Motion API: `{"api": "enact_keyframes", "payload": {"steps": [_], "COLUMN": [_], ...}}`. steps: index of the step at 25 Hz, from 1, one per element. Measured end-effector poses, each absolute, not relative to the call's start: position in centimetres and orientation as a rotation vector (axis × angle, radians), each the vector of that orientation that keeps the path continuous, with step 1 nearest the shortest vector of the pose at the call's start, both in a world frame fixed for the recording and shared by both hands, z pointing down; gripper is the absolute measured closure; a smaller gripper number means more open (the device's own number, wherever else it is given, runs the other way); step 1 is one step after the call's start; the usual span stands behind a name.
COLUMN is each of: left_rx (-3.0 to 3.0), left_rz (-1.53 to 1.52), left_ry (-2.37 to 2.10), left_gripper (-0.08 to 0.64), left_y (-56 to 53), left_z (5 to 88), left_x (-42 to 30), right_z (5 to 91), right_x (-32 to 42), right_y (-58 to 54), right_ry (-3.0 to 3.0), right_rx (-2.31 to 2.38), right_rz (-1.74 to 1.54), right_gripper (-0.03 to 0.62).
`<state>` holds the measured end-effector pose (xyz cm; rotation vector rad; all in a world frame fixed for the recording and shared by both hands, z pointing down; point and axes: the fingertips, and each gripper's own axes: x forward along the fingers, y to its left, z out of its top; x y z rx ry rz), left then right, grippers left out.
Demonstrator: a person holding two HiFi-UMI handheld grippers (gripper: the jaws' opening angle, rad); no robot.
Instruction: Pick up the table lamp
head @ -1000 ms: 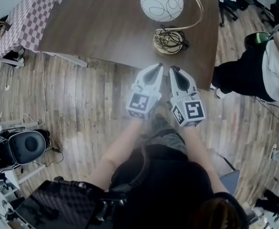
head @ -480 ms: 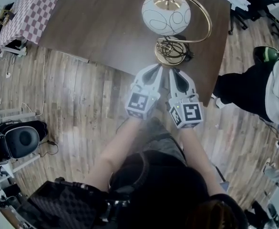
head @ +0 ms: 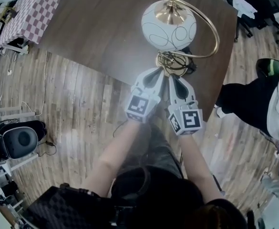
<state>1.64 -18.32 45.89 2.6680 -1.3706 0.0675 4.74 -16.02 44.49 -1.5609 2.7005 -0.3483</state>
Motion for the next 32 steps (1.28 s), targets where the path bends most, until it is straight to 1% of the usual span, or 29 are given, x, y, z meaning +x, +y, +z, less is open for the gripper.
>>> {"api": "enact_keyframes", "payload": {"steps": [1,3,5,10,12,17,25,32], "left_rx": [2.674,2.673,2.673,2.675,2.666,2.640,2.664,2.674], "left_rz": [0.071,0.078,0.097,0.118,0.126,0.153,0.221,0.212], "left_ry": [-1.371,-1.373,-1.378,-1.396,-1.403,-1.419,-1.424,-1.427], "left_gripper": [0.554,0.530,0.526,0.455,0.453,0.420,0.420,0.420], "left_y": [-18.9,-20.0,-20.9,-22.7,-23.5,-24.9,-26.6,-28.0], "left_z": [46.0,46.4,47.0,48.5,49.0,50.1,51.6,51.5], "left_x": [1.6,1.5,1.5,1.1,0.7,0.2,1.1,1.8], "right_z": [44.6,45.0,45.4,46.8,47.1,47.0,47.6,48.4], "right_x": [4.7,4.8,5.0,5.4,5.4,5.4,5.0,5.6], "right_y": [-16.4,-16.9,-17.1,-17.4,-17.7,-18.3,-18.3,-18.1], "right_ry": [2.701,2.701,2.698,2.693,2.691,2.692,2.692,2.677], "right_rx": [-1.565,-1.576,-1.583,-1.611,-1.626,-1.642,-1.631,-1.655], "right_rz": [-0.349,-0.357,-0.370,-0.395,-0.405,-0.393,-0.396,-0.440], "right_gripper": [0.589,0.589,0.589,0.589,0.589,0.589,0.589,0.589]}}
